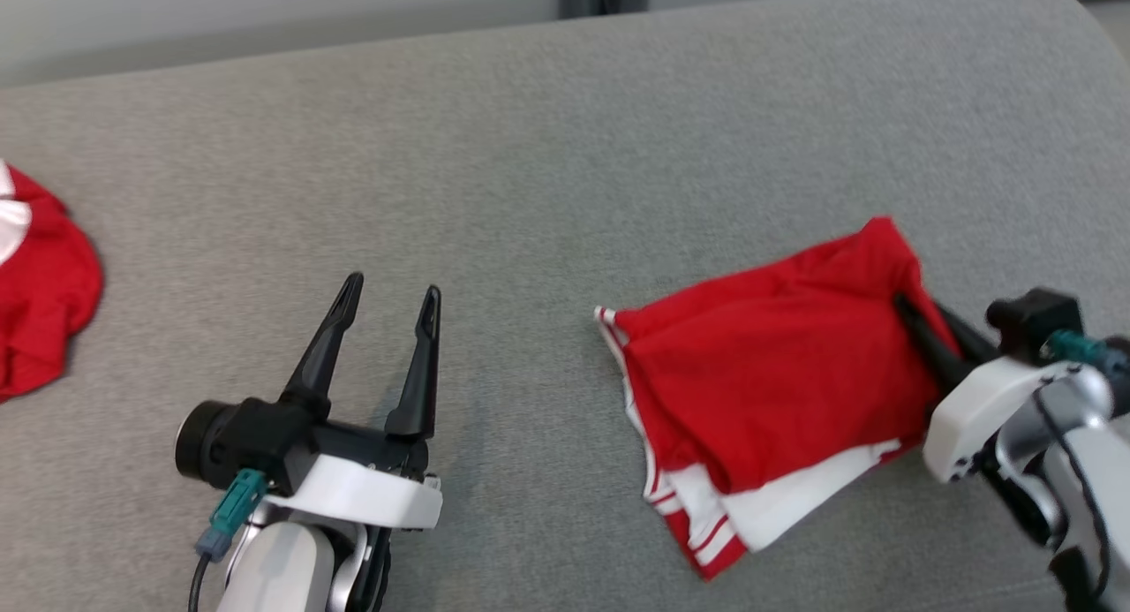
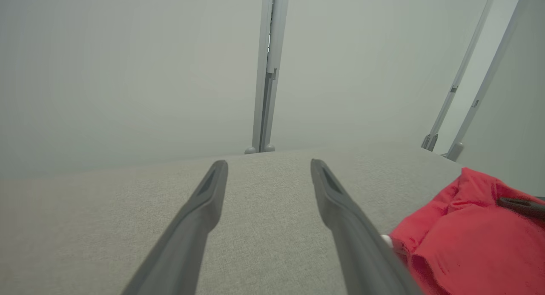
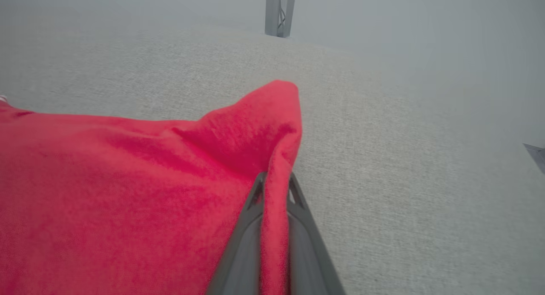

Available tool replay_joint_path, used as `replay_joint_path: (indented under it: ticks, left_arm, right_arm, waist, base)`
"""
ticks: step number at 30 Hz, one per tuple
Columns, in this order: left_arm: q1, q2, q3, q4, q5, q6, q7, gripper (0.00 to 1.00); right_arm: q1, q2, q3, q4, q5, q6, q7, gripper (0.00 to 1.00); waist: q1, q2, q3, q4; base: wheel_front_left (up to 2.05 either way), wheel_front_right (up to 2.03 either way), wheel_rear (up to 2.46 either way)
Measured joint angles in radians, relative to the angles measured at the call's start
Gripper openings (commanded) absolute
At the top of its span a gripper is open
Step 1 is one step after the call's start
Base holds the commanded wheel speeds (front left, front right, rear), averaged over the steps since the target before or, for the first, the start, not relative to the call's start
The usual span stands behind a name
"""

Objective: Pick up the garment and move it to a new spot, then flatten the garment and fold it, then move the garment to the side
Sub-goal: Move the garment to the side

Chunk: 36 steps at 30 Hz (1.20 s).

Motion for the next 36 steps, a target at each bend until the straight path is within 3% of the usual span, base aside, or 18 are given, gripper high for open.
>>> replay_joint_path:
  ticks: [8,17,26,36]
  left_arm:
    - [-0.104,0.014,-0.058,-0.018,0.101,-0.049,0.0,1.0]
    - [-0.205,0.048,-0.133,-0.046,0.136,-0.072,0.0,1.0]
    - [-0.291,0.084,-0.214,-0.104,0.147,-0.079,0.01,1.0]
    - [-0.306,0.087,-0.226,-0.131,0.135,-0.077,0.016,1.0]
  right_arm:
    - [-0.178,-0.113,-0.017,0.061,0.017,0.0,-0.033,0.0]
    - [-0.329,-0.198,-0.063,0.183,0.02,0.0,-0.092,0.0]
    - [-0.491,-0.22,-0.096,0.328,-0.036,0.0,-0.152,0.0]
    - [-0.581,-0.229,-0.123,0.461,-0.085,0.0,-0.186,0.0]
  waist:
    - [0.0,0.0,0.129,-0.095]
    - [0.0,0.0,0.273,-0.166]
    - [0.0,0.0,0.405,-0.211]
    - [0.0,0.0,0.435,-0.187]
  base:
    - [0.0,0.0,0.0]
    - [0.0,0.0,0.0]
    - [0.0,0.0,0.0]
    - [0.0,0.0,0.0]
